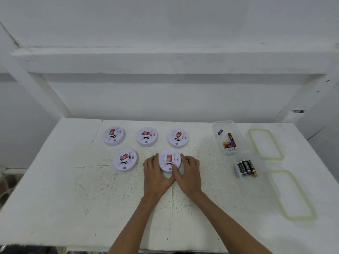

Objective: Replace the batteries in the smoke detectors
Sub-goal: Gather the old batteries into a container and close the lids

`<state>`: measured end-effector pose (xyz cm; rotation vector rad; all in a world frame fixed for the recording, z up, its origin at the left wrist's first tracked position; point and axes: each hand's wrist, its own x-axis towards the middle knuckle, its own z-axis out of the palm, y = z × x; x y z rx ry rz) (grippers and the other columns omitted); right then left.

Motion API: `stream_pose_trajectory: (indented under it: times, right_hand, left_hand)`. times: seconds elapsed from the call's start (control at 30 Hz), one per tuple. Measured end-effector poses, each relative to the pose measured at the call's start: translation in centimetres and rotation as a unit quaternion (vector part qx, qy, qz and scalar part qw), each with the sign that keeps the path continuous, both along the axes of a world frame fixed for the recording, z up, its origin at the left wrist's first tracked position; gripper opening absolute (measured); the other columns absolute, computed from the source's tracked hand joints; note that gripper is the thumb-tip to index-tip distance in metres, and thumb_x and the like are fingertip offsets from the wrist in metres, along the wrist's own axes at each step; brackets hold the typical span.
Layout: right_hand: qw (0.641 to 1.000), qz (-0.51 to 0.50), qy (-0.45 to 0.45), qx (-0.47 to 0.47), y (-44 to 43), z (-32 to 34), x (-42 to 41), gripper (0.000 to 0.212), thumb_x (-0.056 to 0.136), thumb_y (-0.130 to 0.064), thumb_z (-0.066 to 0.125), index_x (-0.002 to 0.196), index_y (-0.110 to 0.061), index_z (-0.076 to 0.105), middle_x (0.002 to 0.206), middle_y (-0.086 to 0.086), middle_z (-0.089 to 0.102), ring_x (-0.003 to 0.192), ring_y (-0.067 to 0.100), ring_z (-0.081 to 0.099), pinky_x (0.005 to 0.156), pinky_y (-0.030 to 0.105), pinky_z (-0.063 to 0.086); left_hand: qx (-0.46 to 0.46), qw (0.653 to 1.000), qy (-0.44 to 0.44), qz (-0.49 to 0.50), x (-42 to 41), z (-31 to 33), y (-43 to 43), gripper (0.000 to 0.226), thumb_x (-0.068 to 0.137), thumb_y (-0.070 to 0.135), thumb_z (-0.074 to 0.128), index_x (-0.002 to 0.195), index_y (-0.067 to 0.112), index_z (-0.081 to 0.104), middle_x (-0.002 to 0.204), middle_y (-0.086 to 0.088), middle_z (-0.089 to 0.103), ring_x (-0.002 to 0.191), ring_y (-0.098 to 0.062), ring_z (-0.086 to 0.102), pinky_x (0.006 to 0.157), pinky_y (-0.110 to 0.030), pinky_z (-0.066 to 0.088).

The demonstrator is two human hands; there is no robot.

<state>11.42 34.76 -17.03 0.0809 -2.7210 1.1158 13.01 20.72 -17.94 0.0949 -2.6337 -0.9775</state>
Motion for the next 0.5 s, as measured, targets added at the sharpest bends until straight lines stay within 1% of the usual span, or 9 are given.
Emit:
stream_pose_trajectory:
  times: [0.1,0.17,0.23,0.3,0.37,0.43,0.5]
  right_hand:
    - [0.999,-0.001,-0.027,-0.024,0.2,0.6,-0.1,0.062,0.088,-0.05,0.061,0.139,-0.016,0.051,0.127,-0.003,0.05,0.117,0.013,0.04,0.091,0.02,0.037]
    - [0.998,0.002,-0.051,-0.046,0.4,1.1,-0.4,0.059,0.091,-0.044,0.061,0.14,-0.016,0.048,0.132,-0.004,0.048,0.121,0.012,0.04,0.092,0.02,0.035]
    - [0.996,0.003,-0.061,-0.062,0.9,1.8,-0.6,0.052,0.093,-0.038,0.059,0.139,-0.017,0.048,0.133,-0.004,0.048,0.122,0.011,0.041,0.093,0.022,0.039]
    - [0.996,0.001,-0.058,-0.073,1.8,2.8,-1.0,0.045,0.092,-0.028,0.06,0.135,-0.017,0.052,0.129,-0.003,0.052,0.121,0.012,0.043,0.092,0.022,0.039]
    - [0.995,0.012,-0.058,-0.085,2.7,4.0,-1.7,0.038,0.09,-0.021,0.061,0.127,-0.016,0.058,0.123,-0.001,0.057,0.117,0.016,0.049,0.091,0.022,0.04]
    - [0.994,0.037,-0.064,-0.081,4.1,5.7,-2.6,0.032,0.091,-0.022,0.061,0.123,-0.018,0.062,0.118,-0.002,0.06,0.111,0.018,0.056,0.093,0.027,0.046]
    - [0.994,0.067,-0.066,-0.058,6.2,7.1,-3.5,0.029,0.092,-0.023,0.059,0.12,-0.019,0.064,0.116,-0.001,0.063,0.106,0.016,0.06,0.094,0.032,0.05]
  left_hand:
    - [0.021,1.0,-0.002,0.005,0.0,0.0,0.1,0.092,0.076,0.059,0.077,0.146,0.01,0.041,0.139,-0.004,0.046,0.132,-0.021,0.039,0.109,-0.037,0.04]
    - [0.044,0.999,0.01,0.003,-0.1,0.5,0.2,0.086,0.078,0.053,0.079,0.144,0.011,0.043,0.138,-0.002,0.046,0.132,-0.018,0.04,0.109,-0.038,0.042]
    - [0.051,0.998,0.025,-0.019,-0.2,1.4,0.6,0.075,0.082,0.05,0.076,0.139,0.013,0.046,0.134,0.002,0.048,0.128,-0.014,0.041,0.106,-0.035,0.043]
    - [0.056,0.997,0.026,-0.049,-0.3,2.5,1.5,0.068,0.084,0.049,0.068,0.139,0.013,0.048,0.134,0.006,0.048,0.126,-0.009,0.041,0.106,-0.029,0.041]
    - [0.07,0.995,0.013,-0.074,-0.7,3.5,2.6,0.064,0.084,0.046,0.062,0.138,0.014,0.049,0.133,0.011,0.047,0.124,-0.005,0.041,0.103,-0.026,0.041]
    - [0.082,0.992,-0.007,-0.096,-1.7,4.7,3.9,0.061,0.086,0.043,0.059,0.14,0.017,0.049,0.135,0.009,0.05,0.123,-0.006,0.046,0.101,-0.024,0.043]
    - [0.089,0.988,-0.022,-0.124,-2.9,6.1,6.0,0.054,0.089,0.036,0.058,0.139,0.016,0.051,0.133,0.006,0.056,0.116,-0.008,0.052,0.098,-0.025,0.045]
